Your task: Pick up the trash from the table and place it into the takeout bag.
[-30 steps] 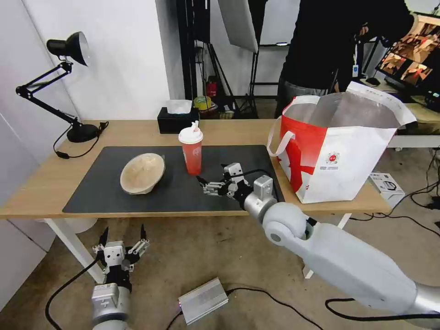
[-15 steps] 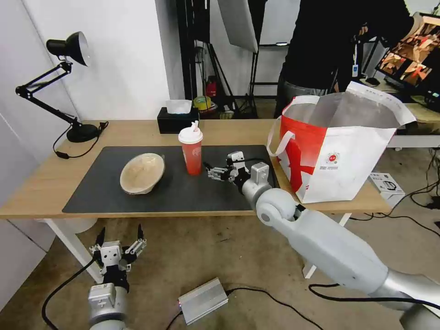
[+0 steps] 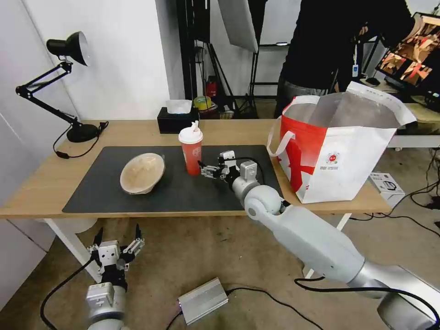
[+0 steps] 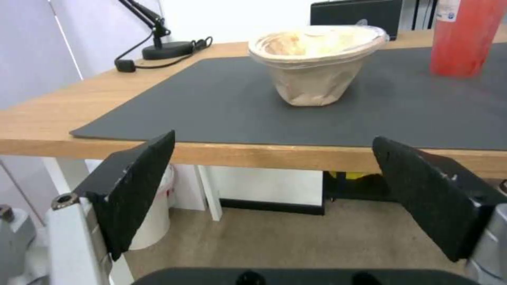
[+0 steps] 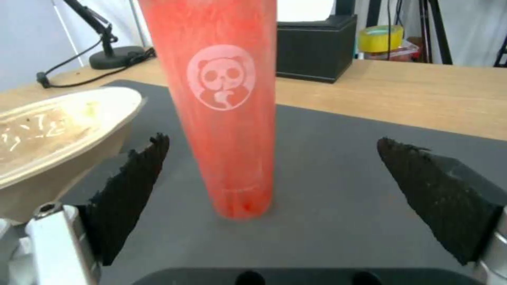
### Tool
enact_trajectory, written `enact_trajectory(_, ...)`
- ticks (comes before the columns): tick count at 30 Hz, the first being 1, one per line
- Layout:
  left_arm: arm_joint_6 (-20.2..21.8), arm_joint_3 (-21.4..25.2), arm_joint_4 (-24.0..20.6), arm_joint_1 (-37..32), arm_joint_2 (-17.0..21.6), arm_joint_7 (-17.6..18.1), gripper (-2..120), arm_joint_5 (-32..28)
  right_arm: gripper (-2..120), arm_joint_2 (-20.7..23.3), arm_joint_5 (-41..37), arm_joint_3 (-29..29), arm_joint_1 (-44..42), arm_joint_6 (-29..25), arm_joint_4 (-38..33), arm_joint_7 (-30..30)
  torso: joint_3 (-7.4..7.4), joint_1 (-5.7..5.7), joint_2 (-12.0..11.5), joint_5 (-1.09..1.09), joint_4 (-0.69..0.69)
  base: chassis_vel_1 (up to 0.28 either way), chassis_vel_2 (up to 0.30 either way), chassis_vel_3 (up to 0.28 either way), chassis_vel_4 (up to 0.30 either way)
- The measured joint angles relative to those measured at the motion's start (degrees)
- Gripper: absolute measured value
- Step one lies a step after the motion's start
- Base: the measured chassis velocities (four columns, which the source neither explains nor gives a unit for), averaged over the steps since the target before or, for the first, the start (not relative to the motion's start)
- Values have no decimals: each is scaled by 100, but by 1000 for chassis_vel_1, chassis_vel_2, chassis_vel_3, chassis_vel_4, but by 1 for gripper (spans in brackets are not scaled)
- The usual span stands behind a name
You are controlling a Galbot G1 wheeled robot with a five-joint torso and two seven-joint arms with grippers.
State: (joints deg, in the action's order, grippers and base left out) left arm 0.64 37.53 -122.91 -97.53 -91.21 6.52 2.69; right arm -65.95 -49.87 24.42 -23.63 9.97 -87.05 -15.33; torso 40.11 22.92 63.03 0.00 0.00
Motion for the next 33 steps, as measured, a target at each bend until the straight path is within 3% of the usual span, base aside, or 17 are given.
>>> enact_trajectory(33,-20,106,-61,30,11,5,100,-149,100,-557,28,286,390,-144,879,170,0,0,0,0,0,0,0,0,0)
